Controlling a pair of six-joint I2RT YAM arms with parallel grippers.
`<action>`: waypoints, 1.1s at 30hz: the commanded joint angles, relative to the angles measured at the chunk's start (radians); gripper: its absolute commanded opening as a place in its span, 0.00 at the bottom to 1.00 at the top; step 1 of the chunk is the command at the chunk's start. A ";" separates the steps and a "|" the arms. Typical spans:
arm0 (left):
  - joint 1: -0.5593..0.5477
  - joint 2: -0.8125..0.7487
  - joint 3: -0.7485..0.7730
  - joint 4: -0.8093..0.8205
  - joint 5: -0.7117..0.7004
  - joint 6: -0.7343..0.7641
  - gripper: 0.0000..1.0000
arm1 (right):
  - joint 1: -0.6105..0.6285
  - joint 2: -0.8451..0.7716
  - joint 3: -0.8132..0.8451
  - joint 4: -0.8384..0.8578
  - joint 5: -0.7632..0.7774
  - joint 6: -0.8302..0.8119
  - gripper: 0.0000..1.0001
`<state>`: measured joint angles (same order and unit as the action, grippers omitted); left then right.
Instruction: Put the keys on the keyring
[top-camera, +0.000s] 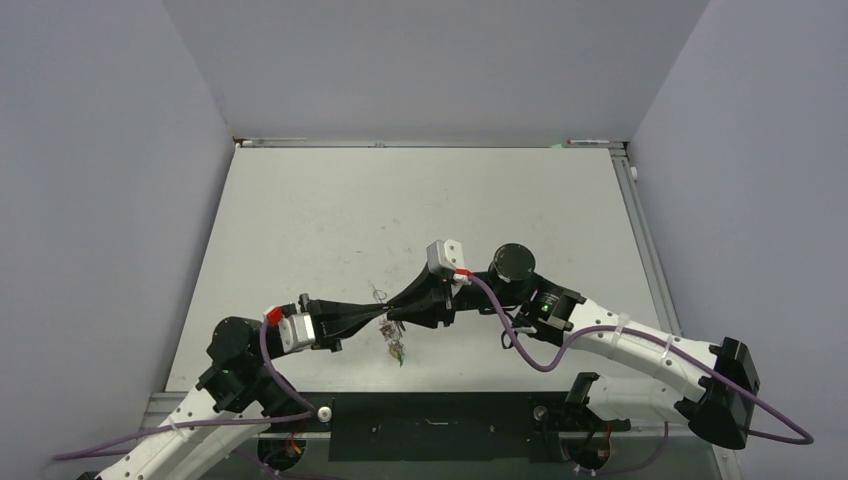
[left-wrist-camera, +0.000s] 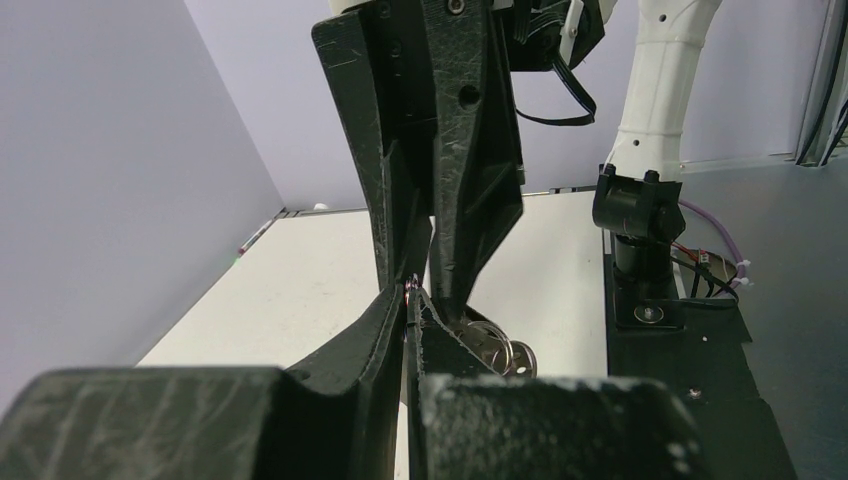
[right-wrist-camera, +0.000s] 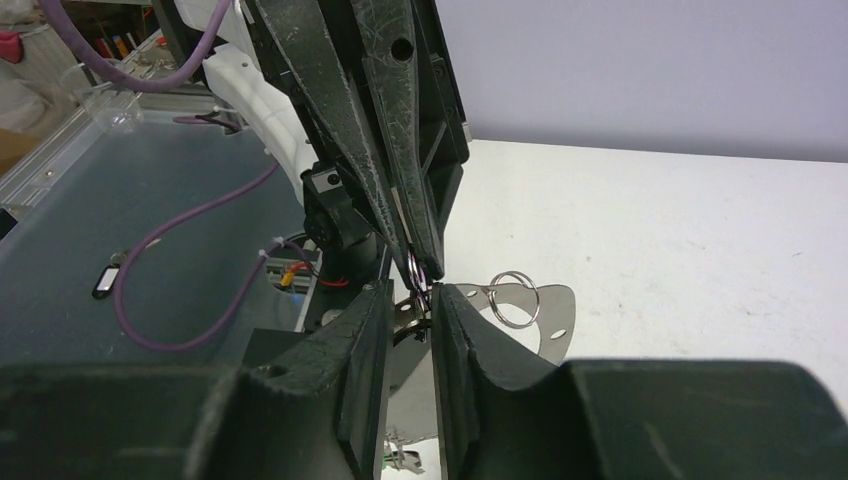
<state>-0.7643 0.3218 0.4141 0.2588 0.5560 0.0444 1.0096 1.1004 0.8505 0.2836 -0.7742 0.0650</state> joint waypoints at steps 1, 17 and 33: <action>0.004 -0.014 0.008 0.087 0.011 -0.006 0.00 | 0.009 0.003 0.002 0.067 -0.007 -0.009 0.15; 0.002 -0.015 0.046 -0.002 0.008 0.041 0.35 | 0.010 -0.010 0.147 -0.252 0.061 -0.180 0.05; -0.030 0.269 0.507 -0.738 -0.085 0.298 0.51 | 0.027 0.074 0.433 -0.814 0.310 -0.421 0.05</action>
<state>-0.7795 0.5289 0.8043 -0.2813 0.5194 0.2726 1.0225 1.1599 1.2274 -0.4461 -0.5606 -0.2939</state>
